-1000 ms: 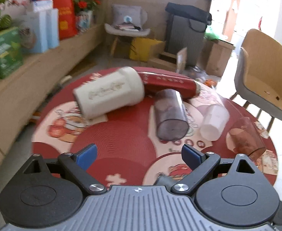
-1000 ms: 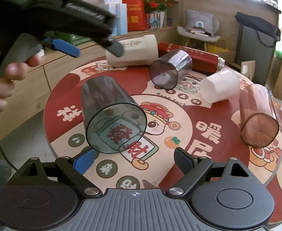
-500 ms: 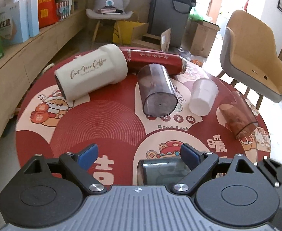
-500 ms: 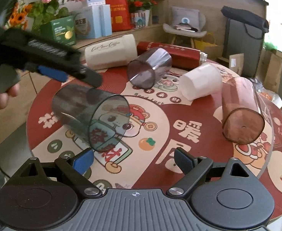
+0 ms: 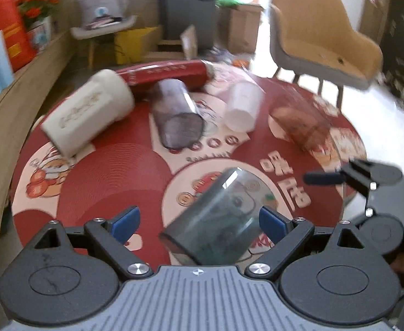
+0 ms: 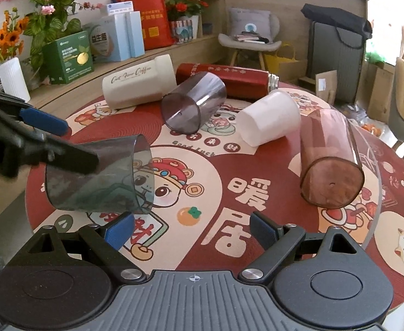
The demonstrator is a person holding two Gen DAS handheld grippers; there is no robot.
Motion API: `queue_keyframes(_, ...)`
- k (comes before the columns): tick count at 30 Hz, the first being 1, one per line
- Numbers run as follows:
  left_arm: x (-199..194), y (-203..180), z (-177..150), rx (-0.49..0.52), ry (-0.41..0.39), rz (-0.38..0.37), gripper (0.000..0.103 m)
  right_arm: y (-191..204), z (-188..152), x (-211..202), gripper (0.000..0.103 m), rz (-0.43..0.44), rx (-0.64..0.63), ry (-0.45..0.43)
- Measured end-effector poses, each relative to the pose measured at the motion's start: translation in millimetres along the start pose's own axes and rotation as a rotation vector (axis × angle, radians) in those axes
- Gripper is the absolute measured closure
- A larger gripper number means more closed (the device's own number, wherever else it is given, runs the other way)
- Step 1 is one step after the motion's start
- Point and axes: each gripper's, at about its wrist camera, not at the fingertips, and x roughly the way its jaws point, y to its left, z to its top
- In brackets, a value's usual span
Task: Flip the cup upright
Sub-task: 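Lift the dark grey cup with the left gripper and rotate it rim-up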
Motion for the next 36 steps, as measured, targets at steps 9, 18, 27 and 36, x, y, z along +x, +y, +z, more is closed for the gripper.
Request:
queue_keyframes(9, 30.7, -29.5, 12.5, 0.196, 0.103, 0.079, 0.014, -17.5, -6.4, -3.6, 0.015, -0.033, 0.039, 0.011)
queue_keyframes(18, 43.1, -47.8, 19.5, 0.327, 0.164, 0.147, 0.02, -38.7, -12.9, -7.7, 0.014, -0.053, 0.103, 0.014)
queue_keyframes(27, 10.2, -13.6, -2.8, -0.042, -0.08, 0.109, 0.027, -36.4, -12.5, -14.3, 0.014, -0.04, 0.101, 0.002)
queue_keyframes(36, -7.0, -6.5, -52.7, -0.403, -0.29, 0.147, 0.028, -30.0, -13.1, -15.8, 0.014, -0.033, 0.087, 0.002)
